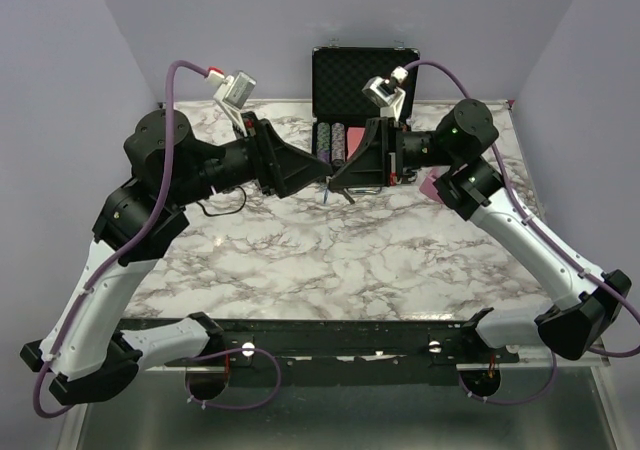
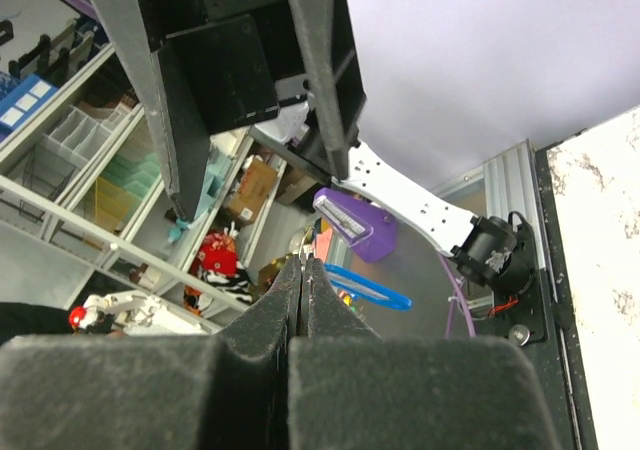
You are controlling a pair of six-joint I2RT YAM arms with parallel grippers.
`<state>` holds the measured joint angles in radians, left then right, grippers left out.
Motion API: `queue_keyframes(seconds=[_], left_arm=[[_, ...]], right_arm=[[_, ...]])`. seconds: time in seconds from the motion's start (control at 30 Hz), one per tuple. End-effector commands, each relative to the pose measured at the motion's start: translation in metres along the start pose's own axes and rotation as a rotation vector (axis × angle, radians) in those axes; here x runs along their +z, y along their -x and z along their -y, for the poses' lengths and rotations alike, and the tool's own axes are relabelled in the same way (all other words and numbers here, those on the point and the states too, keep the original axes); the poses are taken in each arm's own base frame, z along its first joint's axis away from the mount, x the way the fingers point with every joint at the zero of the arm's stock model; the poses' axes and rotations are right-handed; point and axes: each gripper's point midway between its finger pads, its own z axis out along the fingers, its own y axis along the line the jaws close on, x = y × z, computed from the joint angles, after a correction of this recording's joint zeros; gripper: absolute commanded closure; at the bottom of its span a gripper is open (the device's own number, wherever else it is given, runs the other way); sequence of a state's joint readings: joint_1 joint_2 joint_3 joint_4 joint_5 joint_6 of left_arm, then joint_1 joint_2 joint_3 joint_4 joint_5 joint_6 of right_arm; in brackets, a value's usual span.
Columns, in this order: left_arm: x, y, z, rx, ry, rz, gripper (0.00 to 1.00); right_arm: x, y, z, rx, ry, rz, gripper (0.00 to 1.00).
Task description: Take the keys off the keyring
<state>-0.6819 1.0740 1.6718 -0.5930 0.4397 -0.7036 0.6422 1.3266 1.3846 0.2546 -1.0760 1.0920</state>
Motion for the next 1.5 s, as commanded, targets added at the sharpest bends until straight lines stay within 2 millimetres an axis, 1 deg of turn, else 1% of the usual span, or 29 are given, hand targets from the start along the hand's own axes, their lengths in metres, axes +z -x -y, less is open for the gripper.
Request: queue_keyframes(seconds=[0.0, 0.17, 0.33, 0.47, 0.6, 0.83, 1.2, 1.37, 1.47], left_arm=[[-0.007, -0.014, 0.013, 0.095, -0.066, -0.118, 0.39], [-0.014, -0.022, 0.019, 0.159, -0.1, -0.211, 0.44], [-0.021, -0.031, 0.018, 0.186, -0.096, -0.289, 0.5], [-0.022, -0.041, 0.015, 0.175, -0.095, -0.339, 0.54], [-0.02, -0.045, 0.01, 0.162, -0.092, -0.345, 0.55], [-0.012, -0.045, 0.007, 0.143, -0.095, -0.335, 0.55], [-0.004, -0.047, 0.013, 0.135, -0.162, -0.369, 0.59], [0.0, -0.051, 0.011, 0.13, -0.166, -0.385, 0.63], [0.001, -0.05, 0.01, 0.13, -0.168, -0.384, 0.67]], right_arm=[[-0.006, -0.019, -0.02, -0.019, 0.061, -0.099, 0.99], [-0.011, -0.031, -0.024, -0.002, 0.096, -0.176, 0.99], [-0.009, -0.032, -0.018, 0.01, 0.094, -0.188, 0.99], [-0.009, -0.031, -0.018, 0.009, 0.098, -0.196, 0.99], [-0.009, -0.031, -0.018, 0.017, 0.103, -0.207, 0.99], [-0.009, -0.032, -0.015, 0.027, 0.099, -0.207, 0.99], [-0.009, -0.033, -0.015, 0.028, 0.102, -0.213, 0.99], [-0.009, -0.032, -0.017, 0.022, 0.106, -0.216, 0.99], [-0.009, -0.032, -0.018, 0.024, 0.106, -0.217, 0.99]])
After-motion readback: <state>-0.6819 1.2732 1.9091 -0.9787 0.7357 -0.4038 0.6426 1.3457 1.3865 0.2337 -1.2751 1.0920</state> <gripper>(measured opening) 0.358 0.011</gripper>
